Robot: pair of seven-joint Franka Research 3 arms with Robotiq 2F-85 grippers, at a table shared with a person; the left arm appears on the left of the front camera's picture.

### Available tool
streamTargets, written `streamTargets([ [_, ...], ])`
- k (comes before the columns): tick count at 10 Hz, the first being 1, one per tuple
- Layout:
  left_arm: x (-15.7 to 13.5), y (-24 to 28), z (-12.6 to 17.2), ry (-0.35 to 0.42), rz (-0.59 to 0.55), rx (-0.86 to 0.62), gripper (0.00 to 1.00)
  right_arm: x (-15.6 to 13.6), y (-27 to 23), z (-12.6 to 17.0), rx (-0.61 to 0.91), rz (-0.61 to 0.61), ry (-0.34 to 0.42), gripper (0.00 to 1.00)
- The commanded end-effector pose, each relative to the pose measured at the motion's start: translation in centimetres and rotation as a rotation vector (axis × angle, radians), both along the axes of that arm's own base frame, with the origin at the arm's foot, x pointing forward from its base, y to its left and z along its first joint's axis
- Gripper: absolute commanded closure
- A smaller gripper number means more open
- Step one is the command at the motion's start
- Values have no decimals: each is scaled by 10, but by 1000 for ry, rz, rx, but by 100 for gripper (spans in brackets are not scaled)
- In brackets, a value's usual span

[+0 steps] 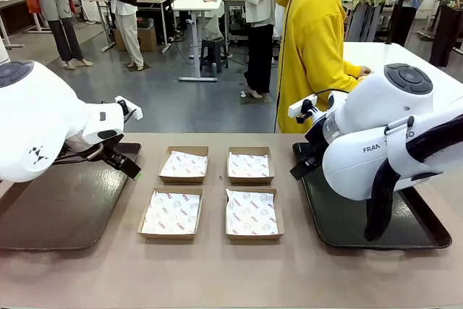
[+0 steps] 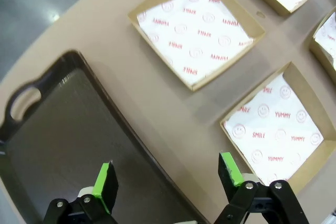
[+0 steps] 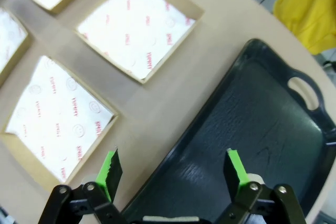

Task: Individually package the donuts and arrange them on the tray.
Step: Pick up one Paper togo box.

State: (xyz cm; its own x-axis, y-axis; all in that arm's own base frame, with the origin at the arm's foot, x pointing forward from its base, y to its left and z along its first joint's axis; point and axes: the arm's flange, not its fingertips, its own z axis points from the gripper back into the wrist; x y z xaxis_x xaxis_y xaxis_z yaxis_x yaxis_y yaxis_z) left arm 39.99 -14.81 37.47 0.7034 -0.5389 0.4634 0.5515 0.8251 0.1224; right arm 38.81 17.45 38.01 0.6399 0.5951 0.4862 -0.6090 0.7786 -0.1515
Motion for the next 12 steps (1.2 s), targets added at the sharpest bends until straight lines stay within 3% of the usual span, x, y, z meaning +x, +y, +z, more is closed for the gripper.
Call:
streamTargets([
  [1,-74,38,10,78,-55,17,0,-81,-28,12,-15,52,79,0],
  [2,-101,55,17,73,-122,58,0,-111,-41,20,-31,50,94,0],
  [5,-147,82,24,132,-111,96,0,-176,-58,26,-161,37,212,0],
  [7,-161,89,22,127,-85,88,0,-195,-65,26,-206,23,240,0],
  [8,-152,88,23,75,-57,70,0,-181,-71,25,-208,-16,209,0],
  [9,-61,56,96,156,-89,79,0,-110,-18,99,-175,47,263,0],
  [12,-61,56,96,156,-89,79,0,-110,-18,99,-175,47,263,0],
])
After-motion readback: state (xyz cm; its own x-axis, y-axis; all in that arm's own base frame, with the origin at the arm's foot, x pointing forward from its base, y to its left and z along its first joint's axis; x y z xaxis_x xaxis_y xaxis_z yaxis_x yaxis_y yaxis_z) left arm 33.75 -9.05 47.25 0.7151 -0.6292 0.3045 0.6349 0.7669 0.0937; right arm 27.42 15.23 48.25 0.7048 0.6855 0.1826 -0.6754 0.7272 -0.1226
